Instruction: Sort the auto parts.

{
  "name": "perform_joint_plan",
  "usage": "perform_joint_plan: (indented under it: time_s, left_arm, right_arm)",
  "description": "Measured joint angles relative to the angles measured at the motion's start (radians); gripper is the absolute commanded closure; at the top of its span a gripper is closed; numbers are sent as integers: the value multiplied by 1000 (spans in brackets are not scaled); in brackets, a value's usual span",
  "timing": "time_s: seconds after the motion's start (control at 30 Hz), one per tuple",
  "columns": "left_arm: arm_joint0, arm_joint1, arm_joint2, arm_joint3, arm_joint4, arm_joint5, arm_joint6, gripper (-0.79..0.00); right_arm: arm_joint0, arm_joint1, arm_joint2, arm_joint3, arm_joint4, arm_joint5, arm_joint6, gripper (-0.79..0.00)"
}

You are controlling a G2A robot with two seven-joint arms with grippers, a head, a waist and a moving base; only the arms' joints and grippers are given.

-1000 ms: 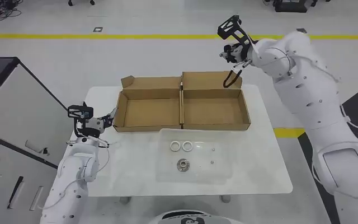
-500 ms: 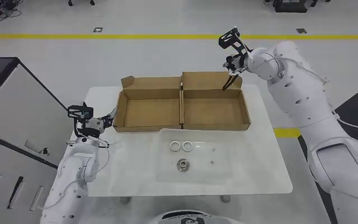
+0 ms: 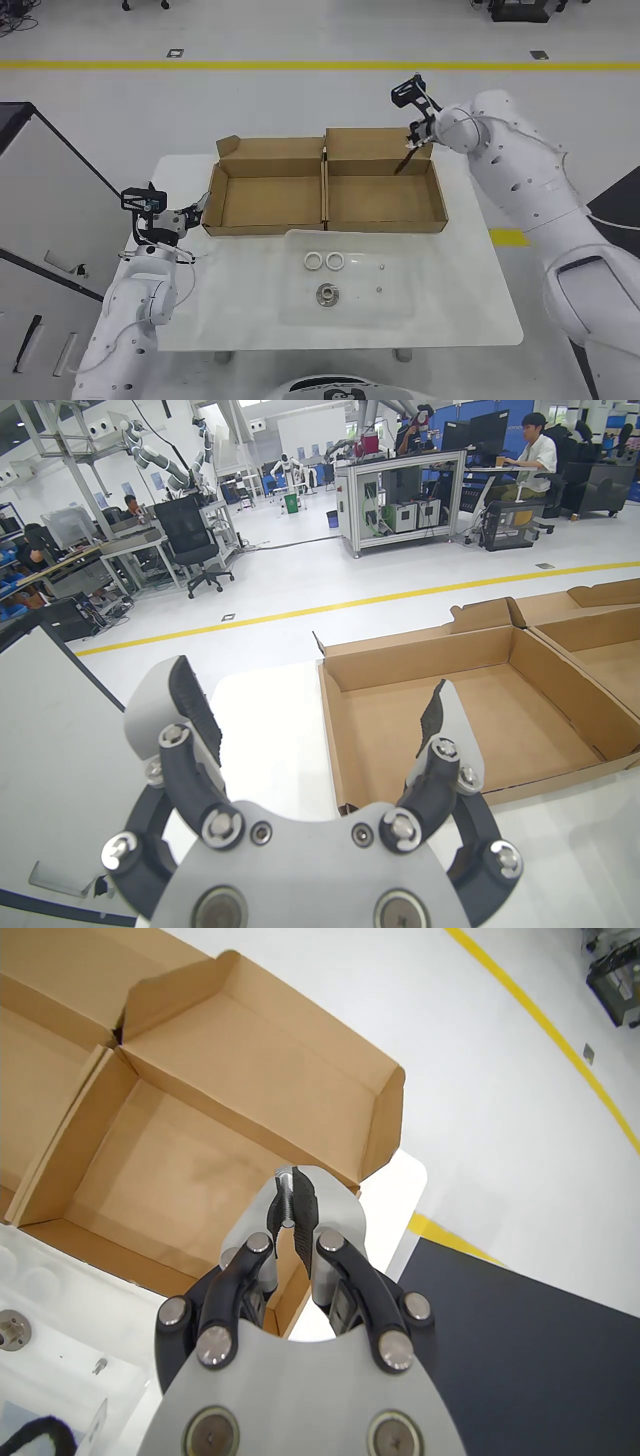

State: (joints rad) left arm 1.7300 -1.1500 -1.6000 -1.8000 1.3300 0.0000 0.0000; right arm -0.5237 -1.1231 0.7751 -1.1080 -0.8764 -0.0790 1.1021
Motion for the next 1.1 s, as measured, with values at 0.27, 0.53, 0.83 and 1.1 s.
perform_joint_plan:
  time_s: [0.27, 0.53, 0.83, 1.1]
  left_arm:
    - [0, 0, 0, 0, 0, 0, 0, -785]
    - [0, 0, 0, 0, 0, 0, 0, -785]
    - [0, 0, 0, 0, 0, 0, 0, -785]
    - [0, 0, 0, 0, 0, 0, 0, -785]
  right_arm:
    - [35, -58, -77, 169, 38, 23, 13, 0]
    - [50, -108, -120, 306, 80, 28, -5, 0]
    - [65, -140, -133, 387, 85, 23, -34, 0]
    - [55, -141, -116, 397, 82, 19, -33, 0]
